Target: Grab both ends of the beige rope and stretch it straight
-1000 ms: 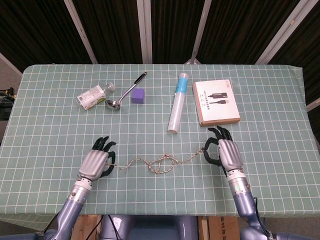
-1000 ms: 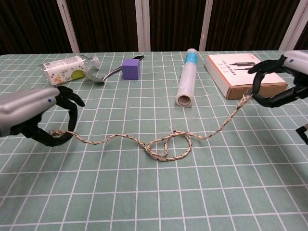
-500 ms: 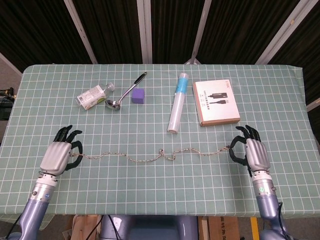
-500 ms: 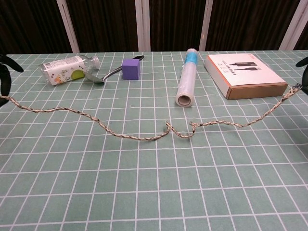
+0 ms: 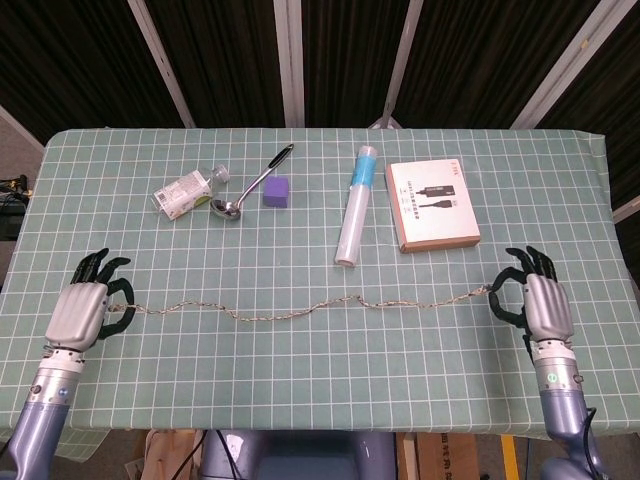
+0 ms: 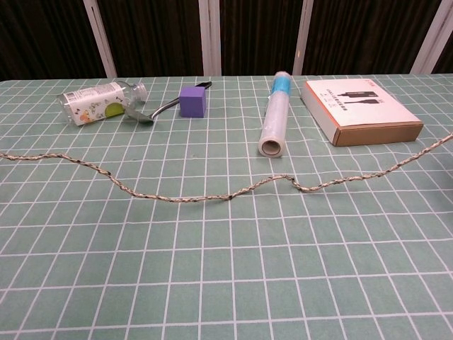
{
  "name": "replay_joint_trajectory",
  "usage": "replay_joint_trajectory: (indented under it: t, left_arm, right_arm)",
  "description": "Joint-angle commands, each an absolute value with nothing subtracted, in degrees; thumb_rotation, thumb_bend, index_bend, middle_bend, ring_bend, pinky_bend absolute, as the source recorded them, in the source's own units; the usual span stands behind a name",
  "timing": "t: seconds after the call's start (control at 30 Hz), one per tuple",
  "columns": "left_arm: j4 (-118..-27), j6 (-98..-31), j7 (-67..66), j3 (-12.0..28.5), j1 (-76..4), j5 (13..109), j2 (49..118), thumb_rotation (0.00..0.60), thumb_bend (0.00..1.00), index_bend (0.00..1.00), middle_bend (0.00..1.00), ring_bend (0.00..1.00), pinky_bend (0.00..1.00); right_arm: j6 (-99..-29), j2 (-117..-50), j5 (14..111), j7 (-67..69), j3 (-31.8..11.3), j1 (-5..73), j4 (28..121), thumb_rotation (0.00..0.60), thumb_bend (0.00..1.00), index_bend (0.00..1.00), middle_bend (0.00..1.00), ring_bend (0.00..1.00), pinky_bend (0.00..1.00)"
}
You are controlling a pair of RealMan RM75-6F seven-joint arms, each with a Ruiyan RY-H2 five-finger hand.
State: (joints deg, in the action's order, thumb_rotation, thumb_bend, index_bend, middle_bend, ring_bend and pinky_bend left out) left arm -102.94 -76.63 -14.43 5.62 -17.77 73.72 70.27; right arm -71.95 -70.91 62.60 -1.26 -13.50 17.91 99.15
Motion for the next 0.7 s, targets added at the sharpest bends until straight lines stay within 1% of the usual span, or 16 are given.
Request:
replay_joint_trajectory:
  t: [0.03, 0.27, 0.7]
  left_arm:
    - [-102.70, -76.62, -14.35, 5.54, -17.66, 73.81, 70.42, 0.600, 0.52, 0.62, 0.18, 0.00, 0.00]
    - [-101.87, -76.79, -14.46, 5.70, -17.54, 73.86, 70.80, 0.600, 0.52, 0.62, 0.18, 0.00, 0.00]
    - [-100.20, -76.43, -13.52, 5.42, -16.94, 73.59, 71.17, 0.600, 0.52, 0.62, 0.18, 0.00, 0.00]
  right_arm:
    - [-71.79, -70.70, 62.18, -0.56, -13.73, 17.65, 98.19, 0.600, 0.48, 0.70, 0.20, 0.00, 0.00]
    - [-71.54, -70.20, 60.79, 1.02, -14.67, 17.24, 96.21, 0.600, 0.48, 0.70, 0.20, 0.00, 0.00]
    - [-71.48, -69.03, 59.64, 2.26, -15.89, 16.76, 95.39, 0.600, 0.48, 0.70, 0.20, 0.00, 0.00]
